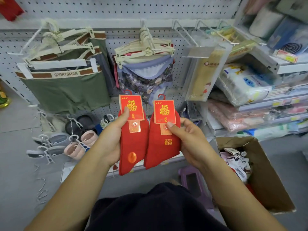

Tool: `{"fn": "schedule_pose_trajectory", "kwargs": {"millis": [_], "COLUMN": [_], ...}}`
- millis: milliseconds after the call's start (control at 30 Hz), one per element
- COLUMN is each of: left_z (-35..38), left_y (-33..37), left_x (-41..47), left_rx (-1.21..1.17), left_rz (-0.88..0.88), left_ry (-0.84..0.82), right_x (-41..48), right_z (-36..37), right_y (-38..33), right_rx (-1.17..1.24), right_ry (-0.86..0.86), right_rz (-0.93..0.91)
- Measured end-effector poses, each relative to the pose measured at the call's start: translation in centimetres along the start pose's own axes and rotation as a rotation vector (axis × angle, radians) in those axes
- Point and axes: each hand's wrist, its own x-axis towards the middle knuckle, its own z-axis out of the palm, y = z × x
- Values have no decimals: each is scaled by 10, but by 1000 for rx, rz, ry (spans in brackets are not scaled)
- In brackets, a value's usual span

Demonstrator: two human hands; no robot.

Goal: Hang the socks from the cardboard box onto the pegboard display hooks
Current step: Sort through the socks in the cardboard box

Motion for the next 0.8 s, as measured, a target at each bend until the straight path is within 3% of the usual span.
{"fn": "schedule_pose_trajectory", "kwargs": {"millis": [233,633,800], "left_z": [37,154,203], "left_y": [50,153,184], "left_x": [15,65,94], "left_rx": [60,200,217], "left_rz": [78,419,365], "left_ry": [-27,-71,-62], "right_x": [8,65,94], "right_z": [-10,-49,-80], "right_y": [-59,-188,-228], "right_rx": [-16,115,157], "right_ry": [-8,90,160], "right_rz": [-187,-507,-568]}}
